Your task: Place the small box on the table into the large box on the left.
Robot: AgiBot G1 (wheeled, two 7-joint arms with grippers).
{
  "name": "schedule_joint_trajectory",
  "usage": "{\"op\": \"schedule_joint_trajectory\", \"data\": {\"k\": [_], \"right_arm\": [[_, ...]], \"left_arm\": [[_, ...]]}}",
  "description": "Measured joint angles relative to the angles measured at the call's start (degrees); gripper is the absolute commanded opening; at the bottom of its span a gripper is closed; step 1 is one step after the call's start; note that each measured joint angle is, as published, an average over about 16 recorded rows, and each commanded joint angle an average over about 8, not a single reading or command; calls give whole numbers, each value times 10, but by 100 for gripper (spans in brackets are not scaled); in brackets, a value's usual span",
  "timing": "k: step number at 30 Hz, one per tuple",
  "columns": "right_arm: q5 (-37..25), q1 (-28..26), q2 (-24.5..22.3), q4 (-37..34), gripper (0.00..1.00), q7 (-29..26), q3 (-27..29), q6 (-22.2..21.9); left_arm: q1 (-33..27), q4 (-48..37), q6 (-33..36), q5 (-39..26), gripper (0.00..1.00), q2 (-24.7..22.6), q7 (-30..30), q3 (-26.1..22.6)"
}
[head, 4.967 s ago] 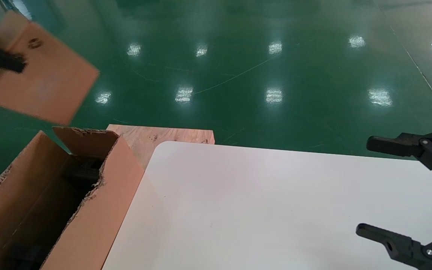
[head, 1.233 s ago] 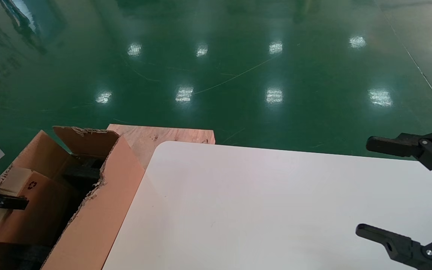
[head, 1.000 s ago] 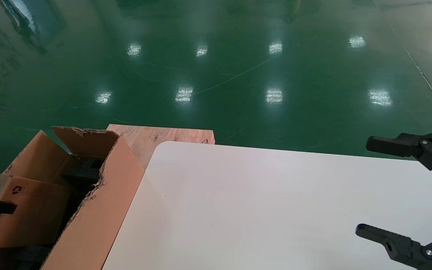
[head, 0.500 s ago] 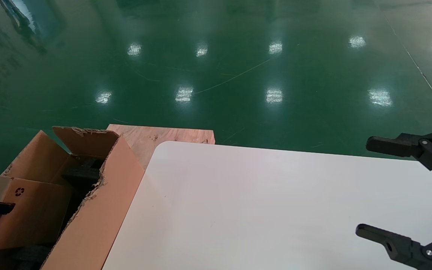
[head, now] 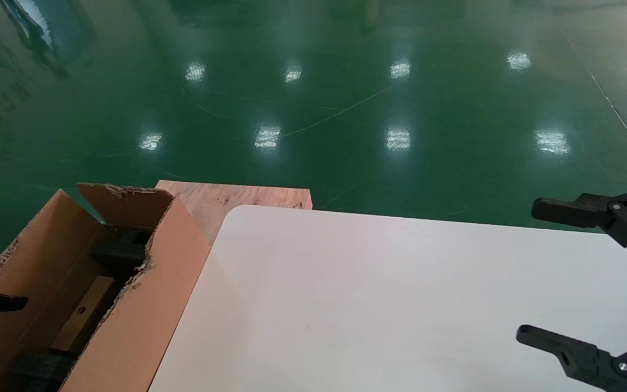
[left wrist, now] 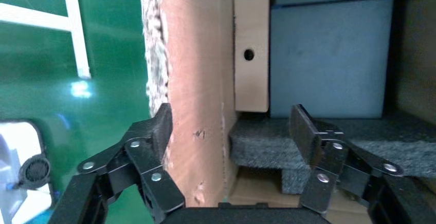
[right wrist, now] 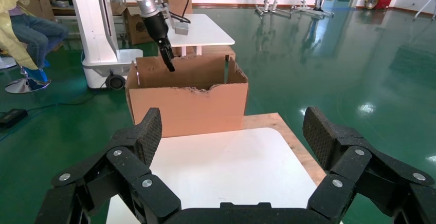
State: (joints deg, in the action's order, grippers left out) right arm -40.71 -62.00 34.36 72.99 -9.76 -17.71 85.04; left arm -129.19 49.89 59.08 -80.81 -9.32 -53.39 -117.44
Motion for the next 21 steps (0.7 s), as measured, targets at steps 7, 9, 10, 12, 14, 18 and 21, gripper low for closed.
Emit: {"op": "schedule_joint_trajectory", "data": {"k": [7, 9, 10, 12, 14, 18, 21], "right_arm": [[0, 0, 0, 0, 100, 0, 0, 0], [0, 0, 0, 0, 100, 0, 0, 0], [0, 0, 0, 0, 100, 0, 0, 0], [0, 0, 0, 0, 100, 0, 0, 0], [0, 0, 0, 0, 100, 0, 0, 0], [0, 0, 0, 0, 100, 0, 0, 0], [0, 0, 0, 0, 100, 0, 0, 0]], "left_arm": [[-13, 46, -5, 15, 100, -12, 20, 14], [-18, 67, -7, 23, 100, -18, 29, 20], [-20, 77, -9, 27, 100, -22, 33, 23], [-23, 101, -13, 38, 100, -30, 41, 30], [-26, 125, -17, 50, 100, -39, 50, 36], [-29, 172, -28, 78, 100, -59, 65, 49], [-28, 204, -37, 99, 100, -77, 73, 58]]}}
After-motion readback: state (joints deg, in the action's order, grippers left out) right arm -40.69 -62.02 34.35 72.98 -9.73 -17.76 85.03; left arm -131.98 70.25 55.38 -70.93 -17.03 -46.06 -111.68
